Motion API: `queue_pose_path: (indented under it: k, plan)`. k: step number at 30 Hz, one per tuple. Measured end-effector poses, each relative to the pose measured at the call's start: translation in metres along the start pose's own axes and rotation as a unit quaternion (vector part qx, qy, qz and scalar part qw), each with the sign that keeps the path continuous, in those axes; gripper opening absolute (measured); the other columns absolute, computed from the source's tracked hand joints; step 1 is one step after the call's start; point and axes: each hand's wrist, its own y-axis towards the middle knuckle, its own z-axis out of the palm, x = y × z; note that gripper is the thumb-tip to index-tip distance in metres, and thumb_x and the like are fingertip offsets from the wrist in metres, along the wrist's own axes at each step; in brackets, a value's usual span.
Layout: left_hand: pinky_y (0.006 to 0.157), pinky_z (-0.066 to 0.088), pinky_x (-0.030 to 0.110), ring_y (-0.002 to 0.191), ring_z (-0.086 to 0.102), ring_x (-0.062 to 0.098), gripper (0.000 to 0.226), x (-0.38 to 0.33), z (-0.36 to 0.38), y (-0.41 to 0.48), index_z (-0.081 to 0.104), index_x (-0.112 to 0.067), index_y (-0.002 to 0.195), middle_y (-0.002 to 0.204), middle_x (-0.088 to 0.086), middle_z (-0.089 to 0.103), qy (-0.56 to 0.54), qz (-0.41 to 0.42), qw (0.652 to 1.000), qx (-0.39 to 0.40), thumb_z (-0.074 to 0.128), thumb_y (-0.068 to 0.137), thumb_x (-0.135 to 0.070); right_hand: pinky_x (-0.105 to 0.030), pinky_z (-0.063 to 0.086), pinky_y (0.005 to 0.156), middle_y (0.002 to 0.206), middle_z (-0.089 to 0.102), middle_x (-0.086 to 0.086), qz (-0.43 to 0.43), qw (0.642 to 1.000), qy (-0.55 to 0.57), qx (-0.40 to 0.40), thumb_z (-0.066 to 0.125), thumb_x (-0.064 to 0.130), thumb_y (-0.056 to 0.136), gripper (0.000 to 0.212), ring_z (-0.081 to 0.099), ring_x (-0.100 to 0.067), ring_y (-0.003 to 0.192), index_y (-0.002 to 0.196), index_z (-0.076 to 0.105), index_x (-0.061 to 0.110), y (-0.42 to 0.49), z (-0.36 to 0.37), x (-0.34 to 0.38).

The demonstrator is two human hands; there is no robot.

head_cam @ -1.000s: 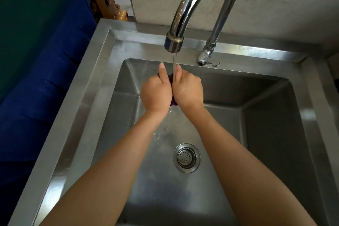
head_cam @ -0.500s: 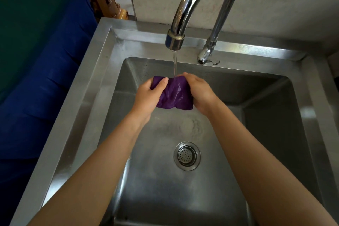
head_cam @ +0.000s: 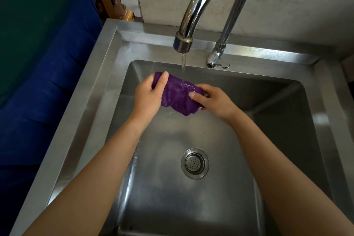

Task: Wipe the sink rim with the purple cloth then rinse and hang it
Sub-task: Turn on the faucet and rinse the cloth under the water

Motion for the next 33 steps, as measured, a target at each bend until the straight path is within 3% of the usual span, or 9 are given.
queue_pose_path:
  k: [4,9,13,16,18,22,27,29,33]
  plan:
    - [0.086,0.051,0.036,0.095,0.064,0.023,0.028,0.003,-0.003,-0.002,0.064,-0.019,0.096,0.095,0.005,0.066,-0.02,-0.041,0.996,0.079,0.046,0.094,-0.04,-0.043,0.056,0.085,0.11,0.058,-0.006,-0.002,0.997,0.004,-0.074,0.05,0.01,0.094,0.032,0.06,-0.024,0.102,0.126,0.053,0.011,0.004,0.01,-0.006]
    - [0.092,0.045,0.032,0.099,0.064,0.013,0.042,0.015,-0.007,0.001,0.065,-0.019,0.105,0.099,-0.002,0.072,-0.213,-0.106,0.956,0.174,0.026,0.1,-0.035,-0.041,0.056,0.082,0.1,0.06,-0.008,0.018,0.969,0.224,-0.104,0.041,-0.004,0.095,0.032,0.062,-0.021,0.087,0.123,0.05,0.008,0.002,0.017,-0.001]
    - [0.09,0.048,0.026,0.105,0.062,0.014,0.035,0.023,-0.016,-0.002,0.053,-0.011,0.123,0.109,-0.001,0.071,-0.264,-0.074,0.934,0.231,0.036,0.094,-0.003,-0.046,0.053,0.087,0.099,0.062,-0.007,0.015,0.958,0.268,-0.098,0.038,-0.004,0.096,0.031,0.062,-0.022,0.09,0.119,0.051,0.011,0.001,0.014,0.001]
    - [0.098,0.047,0.024,0.11,0.06,0.008,0.051,0.019,-0.016,-0.006,0.057,-0.023,0.118,0.112,-0.009,0.069,-0.126,0.005,0.967,0.221,0.045,0.086,0.015,-0.046,0.054,0.087,0.104,0.06,-0.011,0.014,0.953,0.285,-0.097,0.036,-0.004,0.096,0.033,0.062,-0.023,0.093,0.123,0.049,0.009,0.001,0.011,0.001]
    - [0.103,0.044,0.029,0.114,0.058,0.007,0.05,0.017,-0.012,-0.006,0.06,-0.026,0.115,0.117,-0.008,0.065,-0.012,0.072,0.975,0.209,0.057,0.082,0.011,-0.044,0.053,0.085,0.105,0.059,-0.012,0.014,0.953,0.285,-0.101,0.036,-0.004,0.096,0.033,0.061,-0.023,0.092,0.123,0.049,0.009,0.002,0.012,0.0]
    - [0.107,0.04,0.031,0.12,0.056,0.009,0.052,0.02,-0.014,-0.006,0.058,-0.022,0.121,0.123,-0.006,0.061,0.053,0.136,0.965,0.217,0.071,0.076,0.0,-0.042,0.052,0.084,0.109,0.056,-0.015,0.026,0.945,0.306,-0.115,0.036,-0.004,0.096,0.032,0.058,-0.024,0.092,0.125,0.046,0.004,0.004,0.014,-0.004]
    - [0.097,0.039,0.009,0.105,0.055,-0.016,0.041,0.021,-0.011,-0.007,0.065,-0.01,0.115,0.114,-0.007,0.062,0.121,0.198,0.959,0.164,0.07,0.076,0.001,-0.038,0.053,0.08,0.097,0.059,-0.01,0.024,0.943,0.313,-0.113,0.04,-0.003,0.095,0.024,0.059,-0.022,0.088,0.116,0.048,0.006,0.006,0.018,-0.007]
    - [0.087,0.042,0.005,0.09,0.056,-0.02,0.035,0.02,-0.013,-0.005,0.067,-0.007,0.112,0.105,-0.004,0.066,0.114,0.174,0.97,0.126,0.063,0.079,0.006,-0.038,0.055,0.081,0.097,0.061,-0.009,0.006,0.951,0.295,-0.088,0.045,-0.002,0.094,0.026,0.061,-0.022,0.09,0.116,0.051,0.009,0.004,0.015,-0.008]
    - [0.075,0.047,0.006,0.085,0.061,-0.007,0.023,0.013,-0.024,0.0,0.063,-0.017,0.107,0.096,-0.009,0.066,0.081,0.058,0.989,0.114,0.052,0.091,-0.004,-0.035,0.055,0.089,0.105,0.064,-0.004,-0.007,0.99,0.12,-0.075,0.057,0.003,0.089,0.036,0.063,-0.019,0.099,0.122,0.057,0.015,0.001,-0.001,-0.012]
